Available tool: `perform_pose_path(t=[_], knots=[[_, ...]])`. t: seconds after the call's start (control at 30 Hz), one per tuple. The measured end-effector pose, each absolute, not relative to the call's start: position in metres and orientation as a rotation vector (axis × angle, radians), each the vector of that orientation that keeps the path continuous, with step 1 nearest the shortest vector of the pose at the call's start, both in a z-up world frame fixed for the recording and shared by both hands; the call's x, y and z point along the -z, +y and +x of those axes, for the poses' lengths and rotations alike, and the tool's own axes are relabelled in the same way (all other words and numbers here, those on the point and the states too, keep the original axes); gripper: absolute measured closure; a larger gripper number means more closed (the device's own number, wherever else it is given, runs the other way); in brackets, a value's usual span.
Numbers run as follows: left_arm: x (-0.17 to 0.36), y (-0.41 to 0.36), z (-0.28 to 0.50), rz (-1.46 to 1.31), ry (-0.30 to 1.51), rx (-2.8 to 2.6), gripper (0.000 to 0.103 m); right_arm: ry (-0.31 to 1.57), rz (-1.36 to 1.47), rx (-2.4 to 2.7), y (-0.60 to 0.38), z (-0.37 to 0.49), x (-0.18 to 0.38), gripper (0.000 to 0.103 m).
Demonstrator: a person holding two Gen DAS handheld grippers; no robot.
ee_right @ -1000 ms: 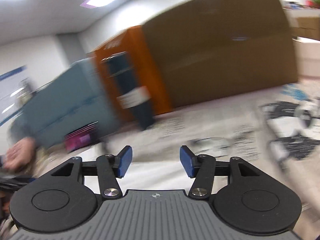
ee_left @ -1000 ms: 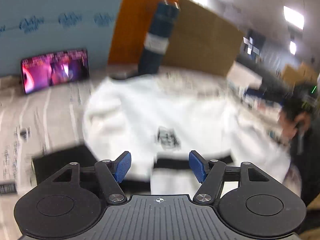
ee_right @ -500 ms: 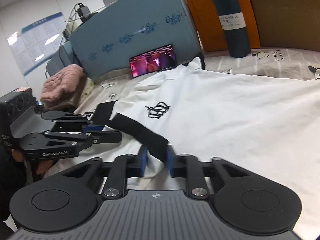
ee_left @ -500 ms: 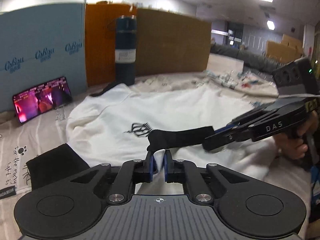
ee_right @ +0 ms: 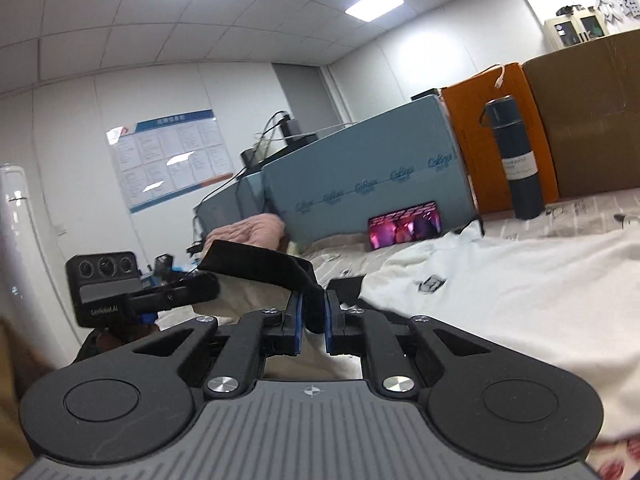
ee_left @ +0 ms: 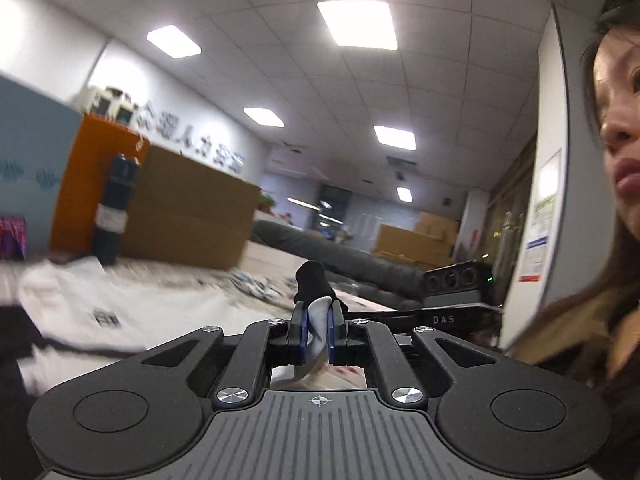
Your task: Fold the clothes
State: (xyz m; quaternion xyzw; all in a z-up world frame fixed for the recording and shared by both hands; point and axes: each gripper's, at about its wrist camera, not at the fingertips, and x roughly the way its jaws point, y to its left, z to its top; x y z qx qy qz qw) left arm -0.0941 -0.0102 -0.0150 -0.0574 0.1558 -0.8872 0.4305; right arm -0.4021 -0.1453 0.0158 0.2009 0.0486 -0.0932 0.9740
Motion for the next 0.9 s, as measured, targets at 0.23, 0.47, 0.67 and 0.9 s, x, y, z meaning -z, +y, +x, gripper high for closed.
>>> perform_pose_path(t=[0.23,0.47,0.67,0.9], knots=[[0.065,-0.003,-0.103,-0.012,0.676,2.216,0.095,0.194,0.441,0.148,-0.117,-0.425,0.022,0.093],[0.065,0.001,-0.105,0.110,0.671,2.291,0.061,0.260,0.466,0.124,-0.102,-0.433,0.035,0.077],[0.034,-0.013,-0.097,-0.071,0.484,2.233,0.032,0.108,0.552,0.456,-0.132,-0.465,0.019,0.044],[0.037,-0.072,-0.140,0.074,0.466,2.225,0.027,0.101,0.905,0.786,-0.188,-0.470,0.015,0.043]])
